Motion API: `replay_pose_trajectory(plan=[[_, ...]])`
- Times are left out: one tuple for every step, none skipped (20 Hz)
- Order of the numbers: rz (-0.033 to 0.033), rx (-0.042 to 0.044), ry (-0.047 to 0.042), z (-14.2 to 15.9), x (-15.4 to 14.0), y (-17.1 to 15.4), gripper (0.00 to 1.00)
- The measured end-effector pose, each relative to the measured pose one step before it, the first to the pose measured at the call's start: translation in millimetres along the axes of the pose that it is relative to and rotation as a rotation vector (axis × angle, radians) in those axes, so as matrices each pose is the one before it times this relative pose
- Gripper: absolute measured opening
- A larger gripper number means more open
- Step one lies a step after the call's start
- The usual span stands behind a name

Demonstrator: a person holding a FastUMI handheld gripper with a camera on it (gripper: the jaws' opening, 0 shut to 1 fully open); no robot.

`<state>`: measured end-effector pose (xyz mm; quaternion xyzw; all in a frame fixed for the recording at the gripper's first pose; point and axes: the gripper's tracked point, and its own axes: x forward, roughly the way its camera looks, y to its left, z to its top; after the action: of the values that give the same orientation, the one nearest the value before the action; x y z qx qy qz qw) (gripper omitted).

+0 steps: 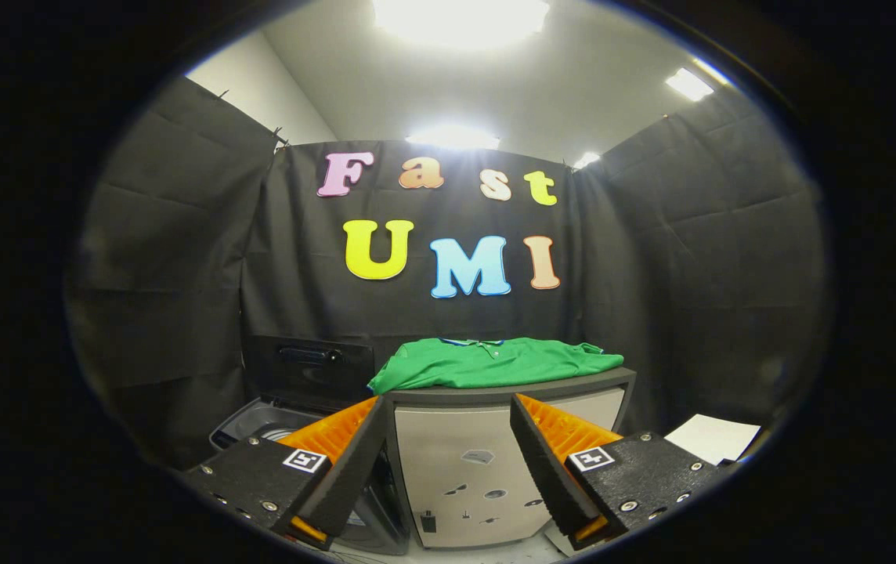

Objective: Put the clothes into the washing machine and then close the washing machine lid.

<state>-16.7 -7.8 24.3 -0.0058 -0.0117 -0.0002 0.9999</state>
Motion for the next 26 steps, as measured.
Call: replay_pose_trajectory(plan=[[0.00204, 0.00175, -0.00266, 3.82, -0.68, 0.46, 0.96], [-0.00012, 0.00212, -0.00104, 2.95, 0.47, -0.07, 0.96], [-0.00162, 0.00098, -0.00126, 3.73, 0.33, -1.13, 0.96], [-0.00078, 0.00198, -0.00327, 4.87, 0.60, -1.08, 0.96], [0.00164, 0.00170, -0.00396, 5.54, 1.56, 0.00, 0.96], [0.00444, -0.00094, -0.00172, 4.50, 2.59, -0.66, 0.96], [0.00269, -0.00328, -0.00096, 5.11, 3.10, -0.84, 0.96], [0.00188, -0.00122, -0.00023, 6.06, 4.18, -3.07, 0.96], [0.00444, 0.00102, 0.00046, 4.74, 5.37, -1.81, 0.96], [0.00558, 0.00197, 0.00151, 4.83, 5.30, -1.50, 0.96], [0.00596, 0.00043, -0.00116, 6.35, 7.12, -1.85, 0.96], [0.00833, 0.00013, 0.00459, 4.28, 6.54, -1.65, 0.96], [0.01050, 0.00033, 0.00562, 3.28, 7.58, -0.44, 0.96], [0.00858, -0.00227, 0.00416, 3.20, 11.05, -1.99, 0.96], [0.00622, -0.00418, 0.00669, 3.05, 8.78, -2.55, 0.96], [0.00971, -0.00293, 0.00931, 2.69, 9.01, -0.54, 0.96], [0.01116, -0.00281, 0.01033, 1.00, 9.82, -0.76, 0.96], [0.01008, -0.00264, 0.01197, 1.22, 8.41, -1.25, 0.96], [0.00666, -0.00263, 0.00849, 1.91, 8.97, -2.49, 0.96], [0.00436, -0.00345, 0.00835, 1.21, 8.32, -3.58, 0.96], [0.00183, -0.00306, 0.00631, 1.15, 8.87, -3.90, 0.96], [0.00009, -0.00231, 0.00757, 1.00, 9.20, -4.34, 0.96], [0.00117, -0.00286, 0.01114, 0.06, 9.17, -3.82, 0.96], [0.00027, -0.00235, 0.00918, 0.39, 9.02, -4.48, 0.96], [-0.00041, -0.00332, 0.00946, 0.60, 9.84, -5.49, 0.96], [-0.00045, -0.00324, 0.01146, 1.08, 9.10, -6.03, 0.96]])
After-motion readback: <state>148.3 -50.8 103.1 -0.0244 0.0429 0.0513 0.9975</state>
